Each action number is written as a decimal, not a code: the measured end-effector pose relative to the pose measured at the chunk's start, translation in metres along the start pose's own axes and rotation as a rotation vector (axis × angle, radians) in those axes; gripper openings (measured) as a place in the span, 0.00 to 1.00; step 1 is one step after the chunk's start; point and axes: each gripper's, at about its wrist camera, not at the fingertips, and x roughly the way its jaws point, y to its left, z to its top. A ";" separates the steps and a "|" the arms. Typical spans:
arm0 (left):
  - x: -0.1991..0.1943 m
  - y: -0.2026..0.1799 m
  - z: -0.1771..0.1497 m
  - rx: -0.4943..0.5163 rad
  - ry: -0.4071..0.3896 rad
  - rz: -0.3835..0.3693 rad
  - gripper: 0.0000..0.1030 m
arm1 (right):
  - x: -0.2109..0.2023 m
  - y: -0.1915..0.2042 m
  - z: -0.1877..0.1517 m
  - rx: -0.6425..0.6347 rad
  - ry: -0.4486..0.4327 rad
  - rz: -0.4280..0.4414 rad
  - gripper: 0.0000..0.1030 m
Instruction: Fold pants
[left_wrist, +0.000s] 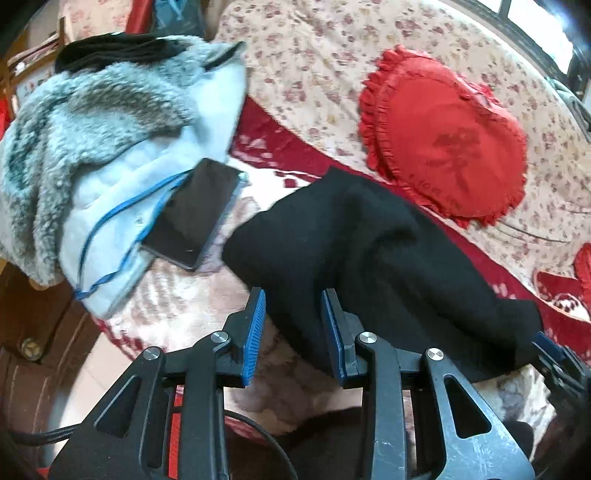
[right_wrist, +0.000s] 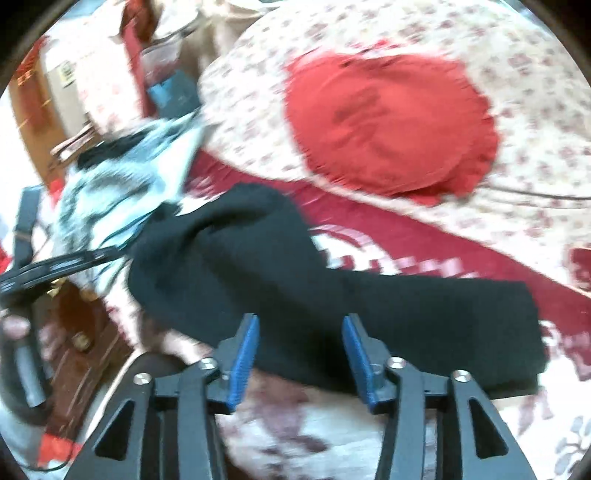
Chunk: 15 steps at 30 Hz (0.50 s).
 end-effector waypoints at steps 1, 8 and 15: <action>0.001 -0.005 0.000 0.009 0.003 -0.007 0.29 | 0.003 -0.004 0.002 0.007 0.014 -0.006 0.48; 0.035 -0.051 -0.007 0.111 0.087 -0.025 0.29 | 0.068 -0.022 0.002 -0.060 0.212 -0.029 0.25; 0.060 -0.062 -0.006 0.122 0.130 -0.022 0.29 | 0.067 -0.029 0.066 -0.225 0.074 -0.173 0.09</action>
